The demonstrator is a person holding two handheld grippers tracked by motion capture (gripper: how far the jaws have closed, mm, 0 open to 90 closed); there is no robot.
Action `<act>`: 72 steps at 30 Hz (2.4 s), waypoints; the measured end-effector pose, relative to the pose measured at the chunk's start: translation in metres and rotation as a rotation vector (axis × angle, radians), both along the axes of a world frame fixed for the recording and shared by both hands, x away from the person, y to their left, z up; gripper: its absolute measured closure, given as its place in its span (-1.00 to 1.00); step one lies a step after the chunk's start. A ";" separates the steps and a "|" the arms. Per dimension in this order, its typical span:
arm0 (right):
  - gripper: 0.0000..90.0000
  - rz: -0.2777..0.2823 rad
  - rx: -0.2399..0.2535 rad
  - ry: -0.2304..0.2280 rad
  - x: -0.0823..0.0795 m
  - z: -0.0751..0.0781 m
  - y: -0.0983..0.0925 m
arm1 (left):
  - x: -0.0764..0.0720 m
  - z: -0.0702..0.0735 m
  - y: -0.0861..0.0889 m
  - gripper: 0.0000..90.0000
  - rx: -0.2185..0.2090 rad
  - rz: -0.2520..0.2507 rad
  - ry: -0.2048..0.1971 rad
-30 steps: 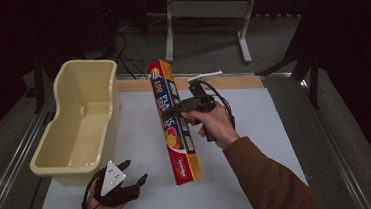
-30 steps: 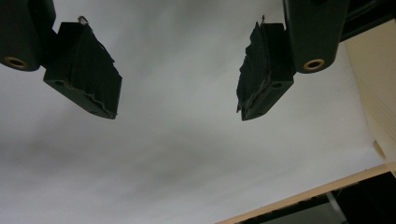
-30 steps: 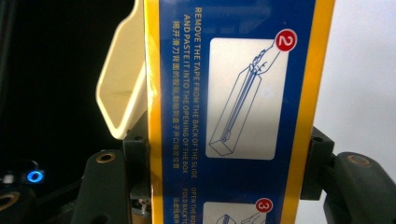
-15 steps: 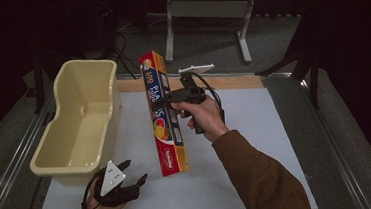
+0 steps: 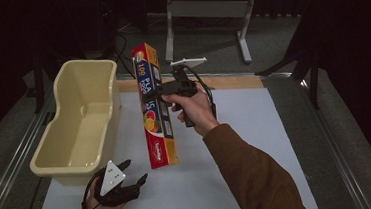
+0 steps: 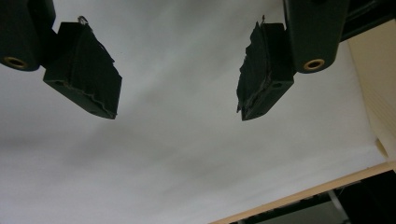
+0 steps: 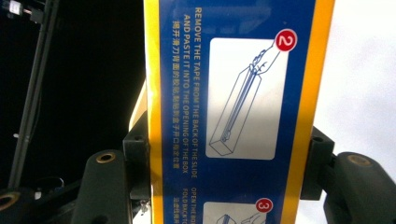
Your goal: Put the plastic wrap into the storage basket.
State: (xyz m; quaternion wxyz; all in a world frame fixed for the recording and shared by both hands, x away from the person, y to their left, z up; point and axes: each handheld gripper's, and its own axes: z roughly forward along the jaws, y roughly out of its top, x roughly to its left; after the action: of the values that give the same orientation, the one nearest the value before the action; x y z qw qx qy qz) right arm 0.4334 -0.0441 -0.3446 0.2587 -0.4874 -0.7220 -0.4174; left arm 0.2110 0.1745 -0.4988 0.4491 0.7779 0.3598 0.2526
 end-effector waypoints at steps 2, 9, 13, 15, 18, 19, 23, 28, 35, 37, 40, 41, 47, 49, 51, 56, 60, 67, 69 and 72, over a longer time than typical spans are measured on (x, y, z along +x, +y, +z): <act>-0.14 -0.007 0.007 -0.004 0.002 0.001 0.004 | 0.000 0.000 0.000 -0.33 -0.001 0.000 0.000; -0.14 -0.015 0.021 -0.011 0.004 0.003 0.020 | -0.001 0.001 0.001 -0.33 -0.010 0.002 -0.005; -0.14 -0.018 0.025 -0.015 0.005 0.004 0.026 | 0.000 0.001 0.001 -0.33 -0.015 0.002 -0.004; -0.14 -0.016 0.029 -0.018 0.006 0.005 0.032 | -0.001 0.001 0.001 -0.33 -0.016 0.003 -0.005; -0.14 -0.021 0.037 -0.012 0.008 0.006 0.039 | -0.001 0.001 0.002 -0.33 -0.017 0.003 -0.005; -0.14 -0.020 0.034 -0.013 0.009 0.006 0.041 | -0.001 0.001 0.002 -0.33 -0.018 0.004 -0.005; -0.14 -0.018 0.030 -0.010 0.014 0.005 0.049 | -0.001 0.001 0.003 -0.33 -0.027 0.007 -0.003; -0.14 -0.024 0.037 -0.005 0.019 0.004 0.058 | -0.001 0.001 0.003 -0.33 -0.027 0.007 -0.005; -0.14 -0.048 0.055 0.013 0.029 0.004 0.071 | 0.000 0.001 0.005 -0.33 -0.030 0.009 -0.006; -0.14 -0.057 0.067 0.019 0.031 0.004 0.075 | 0.000 0.001 0.005 -0.33 -0.032 0.007 -0.006; -0.14 -0.070 0.092 0.034 0.031 0.003 0.081 | 0.000 0.001 0.005 -0.33 -0.032 0.007 -0.006; -0.14 -0.076 0.098 0.038 0.031 0.003 0.083 | 0.000 0.001 0.005 -0.33 -0.031 0.006 -0.007; -0.14 -0.111 0.121 0.049 0.029 -0.001 0.096 | -0.001 0.000 0.005 -0.33 -0.036 0.010 -0.009; -0.14 -0.116 0.121 0.048 0.028 -0.001 0.100 | -0.001 0.000 0.005 -0.33 -0.034 0.009 -0.010; -0.14 -0.119 0.117 0.046 0.027 -0.002 0.103 | -0.001 0.000 0.005 -0.33 -0.034 0.008 -0.010; -0.14 -0.138 0.119 0.032 0.024 -0.002 0.111 | -0.001 0.000 0.006 -0.33 -0.036 0.008 -0.010; -0.14 -0.148 0.139 0.039 0.020 -0.006 0.123 | -0.001 0.001 0.006 -0.33 -0.037 0.007 -0.011; -0.14 -0.159 0.146 0.041 0.016 -0.011 0.140 | -0.002 0.001 0.007 -0.33 -0.043 0.008 -0.014; -0.14 -0.155 0.158 0.052 0.017 -0.015 0.148 | -0.002 0.001 0.008 -0.33 -0.048 0.009 -0.012; -0.14 -0.156 0.150 0.059 0.018 -0.020 0.153 | -0.001 0.001 0.009 -0.33 -0.050 0.011 -0.010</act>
State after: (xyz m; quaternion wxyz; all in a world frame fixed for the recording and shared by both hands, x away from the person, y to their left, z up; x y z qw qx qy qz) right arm 0.4517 0.1084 -0.3647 0.2824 -0.5337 -0.6406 -0.4745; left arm 0.2096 0.1833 -0.4981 0.4686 0.7632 0.3680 0.2499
